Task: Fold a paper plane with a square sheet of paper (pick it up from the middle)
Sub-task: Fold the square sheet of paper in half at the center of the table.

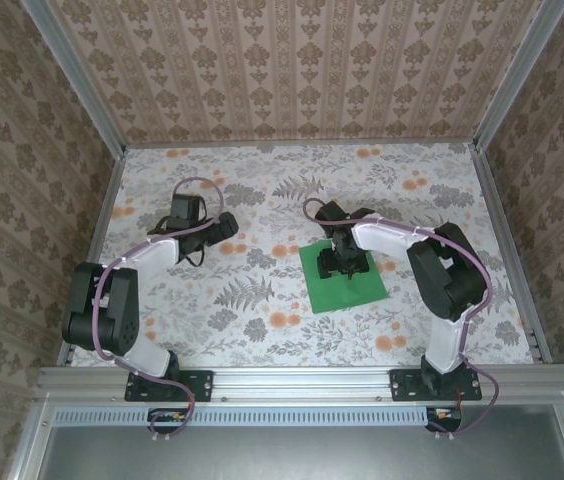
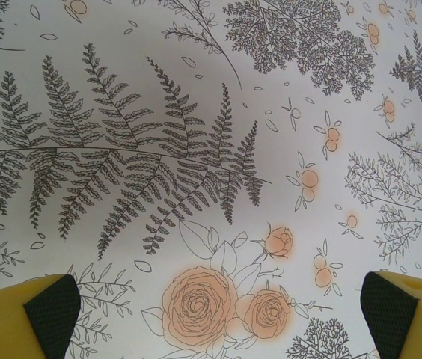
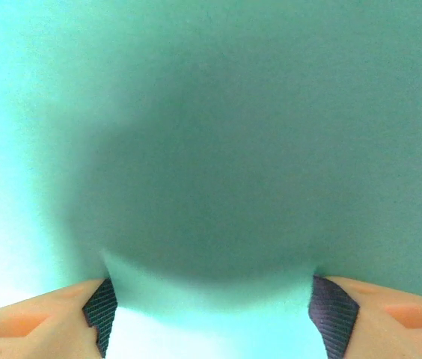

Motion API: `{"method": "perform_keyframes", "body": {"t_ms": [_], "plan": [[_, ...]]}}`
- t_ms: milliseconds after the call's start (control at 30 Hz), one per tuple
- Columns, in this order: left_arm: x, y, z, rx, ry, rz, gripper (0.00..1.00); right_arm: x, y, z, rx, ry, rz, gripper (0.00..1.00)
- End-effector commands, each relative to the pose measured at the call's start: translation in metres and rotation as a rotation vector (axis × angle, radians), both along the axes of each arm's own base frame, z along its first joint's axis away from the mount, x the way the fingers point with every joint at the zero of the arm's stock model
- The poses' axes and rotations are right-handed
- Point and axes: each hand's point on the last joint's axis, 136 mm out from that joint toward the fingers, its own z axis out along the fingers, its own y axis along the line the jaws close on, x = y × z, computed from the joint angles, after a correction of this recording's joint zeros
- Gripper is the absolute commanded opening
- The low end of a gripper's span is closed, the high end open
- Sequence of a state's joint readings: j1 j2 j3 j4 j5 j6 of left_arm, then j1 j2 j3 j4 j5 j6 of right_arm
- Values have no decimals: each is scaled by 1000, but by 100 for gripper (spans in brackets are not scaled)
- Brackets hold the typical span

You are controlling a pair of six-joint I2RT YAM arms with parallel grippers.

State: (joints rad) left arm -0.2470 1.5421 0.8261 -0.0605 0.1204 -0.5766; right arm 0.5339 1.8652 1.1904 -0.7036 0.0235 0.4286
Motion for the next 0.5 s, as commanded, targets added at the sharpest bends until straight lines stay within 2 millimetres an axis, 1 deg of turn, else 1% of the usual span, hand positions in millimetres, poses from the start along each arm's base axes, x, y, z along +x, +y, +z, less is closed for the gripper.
{"method": "perform_keyframes", "body": {"t_ms": [0,33,100,167,333,467], "plan": [[4,-5,5,-14,-4,-4,100,-9,-15,7,-37,-3,-21,80],[4,-5,4,-14,-2,-5,100,-9,-17,15,-44,-24,-23,82],[4,-6,3,-16,-3,-6,100,-11,-20,25,-50,-47,-24,86],[4,-6,3,-17,-2,-5,100,-17,-20,24,-41,-35,-27,88],[4,-7,2,-22,-1,-7,100,-39,-17,0,-54,51,-1,87],[4,-8,2,-27,2,-8,100,-50,-18,-14,-70,92,-5,85]]}}
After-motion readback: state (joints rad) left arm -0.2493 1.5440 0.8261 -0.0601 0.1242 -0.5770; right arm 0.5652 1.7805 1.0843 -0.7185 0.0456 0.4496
